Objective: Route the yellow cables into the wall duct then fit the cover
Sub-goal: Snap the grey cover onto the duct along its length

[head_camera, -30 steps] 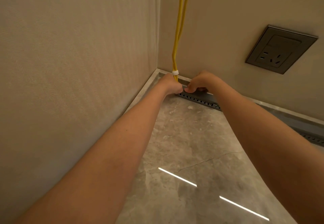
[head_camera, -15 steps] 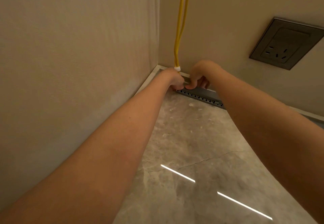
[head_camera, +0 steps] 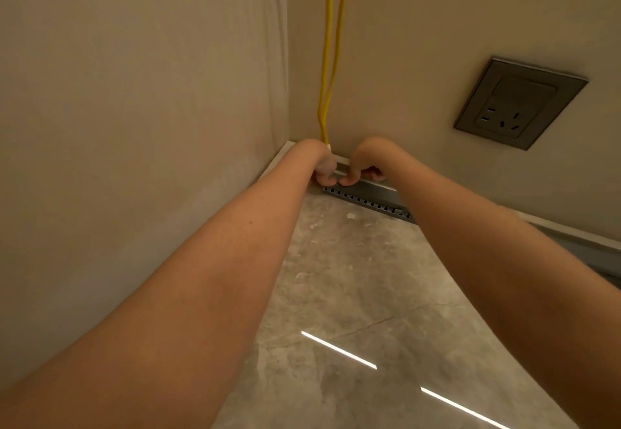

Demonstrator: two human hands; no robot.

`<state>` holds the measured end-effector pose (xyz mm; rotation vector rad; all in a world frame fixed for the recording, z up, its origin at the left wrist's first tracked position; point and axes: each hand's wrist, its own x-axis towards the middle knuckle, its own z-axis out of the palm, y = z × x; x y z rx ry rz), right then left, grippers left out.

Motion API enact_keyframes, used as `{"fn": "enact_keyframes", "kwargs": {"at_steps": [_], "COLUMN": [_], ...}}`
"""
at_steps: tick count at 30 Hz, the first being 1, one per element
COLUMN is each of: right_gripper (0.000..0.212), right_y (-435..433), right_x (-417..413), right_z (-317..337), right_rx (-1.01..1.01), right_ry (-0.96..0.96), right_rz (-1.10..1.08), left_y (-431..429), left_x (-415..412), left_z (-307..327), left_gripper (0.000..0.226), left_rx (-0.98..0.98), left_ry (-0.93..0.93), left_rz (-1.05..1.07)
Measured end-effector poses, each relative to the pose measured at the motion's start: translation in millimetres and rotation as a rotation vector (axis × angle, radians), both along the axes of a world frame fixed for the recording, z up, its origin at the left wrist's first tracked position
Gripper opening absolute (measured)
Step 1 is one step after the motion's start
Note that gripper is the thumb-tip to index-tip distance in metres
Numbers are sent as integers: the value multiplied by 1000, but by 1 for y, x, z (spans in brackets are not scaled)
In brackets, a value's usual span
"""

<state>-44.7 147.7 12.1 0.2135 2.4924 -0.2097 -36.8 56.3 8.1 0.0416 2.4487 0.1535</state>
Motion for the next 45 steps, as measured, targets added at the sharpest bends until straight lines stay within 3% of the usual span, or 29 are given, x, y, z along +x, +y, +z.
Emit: {"fn": "enact_keyframes", "kwargs": {"at_steps": [3,5,6,9,12,19,21,25,26,30,34,41,45], "right_gripper": [45,45,57,65,42,43,43,26,25,36,29,20,38], "right_y": [6,8,11,12,10,13,11,10,9,7,8,4,2], "right_x": [7,17,20,27,31,31,31,27,27,21,14,17,20], "right_z": [-10,-11,-15,-19,-18,-16,-13,-10,-8,0,3,-2,3], "right_rx": [-48,-183,-231,-264,-243,-224,-189,-158,-137,-60,-87,-69,19], "right_ry": [121,257,296,339,332,317,296,233,206,116,103,135,109], "right_rz": [-84,-209,-248,-260,-196,-128,-64,26,44,95,69,75,107], "left_y": [-6,-12,-13,-10,-7,-10,-11,-11,-9,-6,-7,-10,-12], "left_x": [13,11,12,17,19,14,13,11,11,10,10,12,11], "left_z": [-5,-20,-28,-35,-37,-38,-39,-39,-38,-38,-35,-33,-32], "left_gripper": [34,31,21,10,21,13,23,14,20,33,35,13,19], "left_rx": [92,270,407,733,701,672,695,708,687,621,574,601,592], "left_ry": [134,206,217,183,268,236,221,222,240,281,254,254,257], "left_rz": [33,236,341,619,610,516,499,504,495,424,363,372,430]}}
